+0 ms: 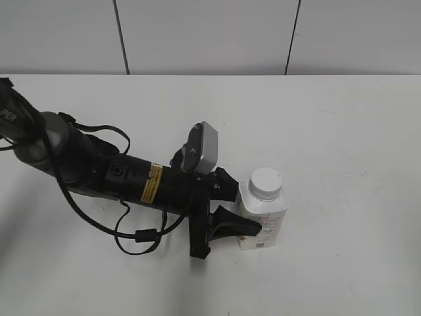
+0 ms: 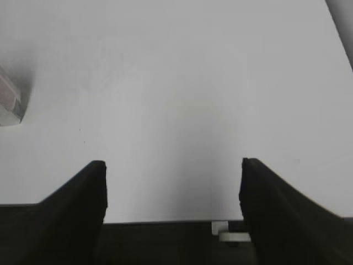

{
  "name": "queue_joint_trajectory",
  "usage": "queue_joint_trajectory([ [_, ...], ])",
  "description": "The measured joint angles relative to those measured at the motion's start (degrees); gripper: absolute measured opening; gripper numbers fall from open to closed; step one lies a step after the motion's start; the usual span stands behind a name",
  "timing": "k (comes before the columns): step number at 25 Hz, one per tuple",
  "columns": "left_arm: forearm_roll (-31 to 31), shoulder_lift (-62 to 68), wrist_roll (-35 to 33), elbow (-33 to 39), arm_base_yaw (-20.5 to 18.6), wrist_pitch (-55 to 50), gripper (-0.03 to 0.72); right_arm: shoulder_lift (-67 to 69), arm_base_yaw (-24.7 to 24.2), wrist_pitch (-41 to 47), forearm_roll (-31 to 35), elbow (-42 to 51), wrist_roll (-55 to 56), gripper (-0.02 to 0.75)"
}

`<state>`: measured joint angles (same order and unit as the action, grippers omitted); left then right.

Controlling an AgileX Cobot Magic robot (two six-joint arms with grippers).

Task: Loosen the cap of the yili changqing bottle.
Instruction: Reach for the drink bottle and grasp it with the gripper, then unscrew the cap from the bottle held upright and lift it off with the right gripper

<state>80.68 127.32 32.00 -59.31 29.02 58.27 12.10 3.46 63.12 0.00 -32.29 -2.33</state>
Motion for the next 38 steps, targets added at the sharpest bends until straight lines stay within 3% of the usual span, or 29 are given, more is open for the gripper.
queue_joint_trajectory([
  [18, -0.1, 0.1, 0.1, 0.0, 0.0, 0.3, 0.363, 47.5, 0.0, 6.2, 0.4, -17.9, 3.1, 0.582],
  [28, -0.2, 0.3, 0.1, 0.0, 0.0, 0.6, 0.362, 62.8, 0.0, 6.3, 1.0, -24.9, 3.2, 0.417],
  [38, -0.2, 0.3, 0.1, 0.0, 0.0, 0.6, 0.361, 70.0, 0.2, 6.4, 8.4, -30.0, 3.2, 0.404],
])
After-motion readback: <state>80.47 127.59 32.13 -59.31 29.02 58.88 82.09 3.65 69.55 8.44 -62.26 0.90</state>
